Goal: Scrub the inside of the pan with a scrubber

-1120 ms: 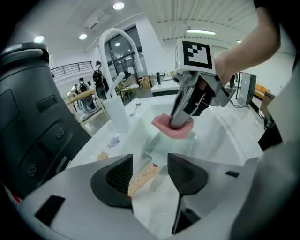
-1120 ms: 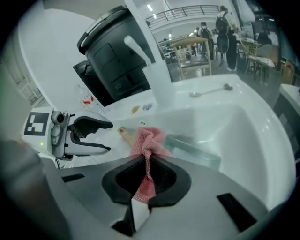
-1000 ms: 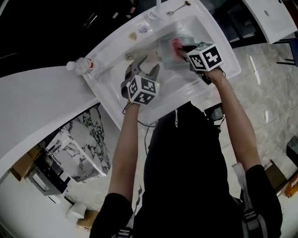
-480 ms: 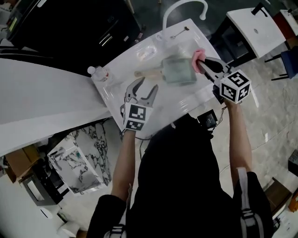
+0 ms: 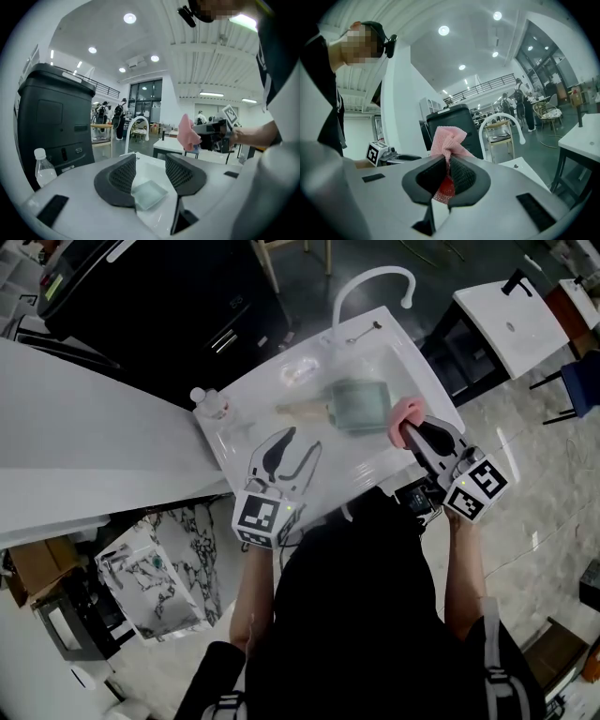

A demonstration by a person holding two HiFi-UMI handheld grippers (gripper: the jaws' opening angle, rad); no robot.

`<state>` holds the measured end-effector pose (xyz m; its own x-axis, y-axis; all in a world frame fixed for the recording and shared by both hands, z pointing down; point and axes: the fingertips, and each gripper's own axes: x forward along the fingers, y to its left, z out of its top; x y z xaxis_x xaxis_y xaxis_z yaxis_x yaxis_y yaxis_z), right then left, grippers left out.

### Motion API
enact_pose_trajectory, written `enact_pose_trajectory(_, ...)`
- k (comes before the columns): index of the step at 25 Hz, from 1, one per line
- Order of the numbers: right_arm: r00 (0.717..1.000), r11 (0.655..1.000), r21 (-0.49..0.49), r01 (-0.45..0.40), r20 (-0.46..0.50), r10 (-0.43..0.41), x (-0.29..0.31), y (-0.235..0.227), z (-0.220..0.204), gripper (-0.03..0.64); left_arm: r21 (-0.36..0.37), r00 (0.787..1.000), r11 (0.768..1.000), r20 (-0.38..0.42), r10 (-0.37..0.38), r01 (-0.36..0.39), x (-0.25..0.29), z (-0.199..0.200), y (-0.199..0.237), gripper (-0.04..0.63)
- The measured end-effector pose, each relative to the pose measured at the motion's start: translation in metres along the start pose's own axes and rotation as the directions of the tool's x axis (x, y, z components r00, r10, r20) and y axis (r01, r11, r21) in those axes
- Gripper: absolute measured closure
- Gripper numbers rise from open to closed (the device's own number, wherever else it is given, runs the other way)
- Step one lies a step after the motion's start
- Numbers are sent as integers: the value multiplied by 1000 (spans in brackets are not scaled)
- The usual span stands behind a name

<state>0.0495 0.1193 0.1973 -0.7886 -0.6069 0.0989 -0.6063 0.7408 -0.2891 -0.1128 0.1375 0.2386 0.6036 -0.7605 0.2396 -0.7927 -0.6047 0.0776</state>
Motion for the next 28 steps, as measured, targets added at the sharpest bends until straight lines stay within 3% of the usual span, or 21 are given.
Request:
enact_pose_trajectory(3, 1000, 1000, 14, 4, 10, -4, -12, 9, 6, 578, -64, 998, 997, 53, -29, 32, -13, 9, -9, 421)
enact_pose_trajectory(11, 1000, 1000, -3, 30, -2, -30, -21, 24, 4, 581, -41, 998, 998, 53, -35, 37, -34, 13, -9, 545)
enact_pose_trajectory(28, 999, 998, -48, 33, 1, -33, -35, 35, 14, 583, 13, 992, 993, 59, -116, 115, -16, 25, -35, 548)
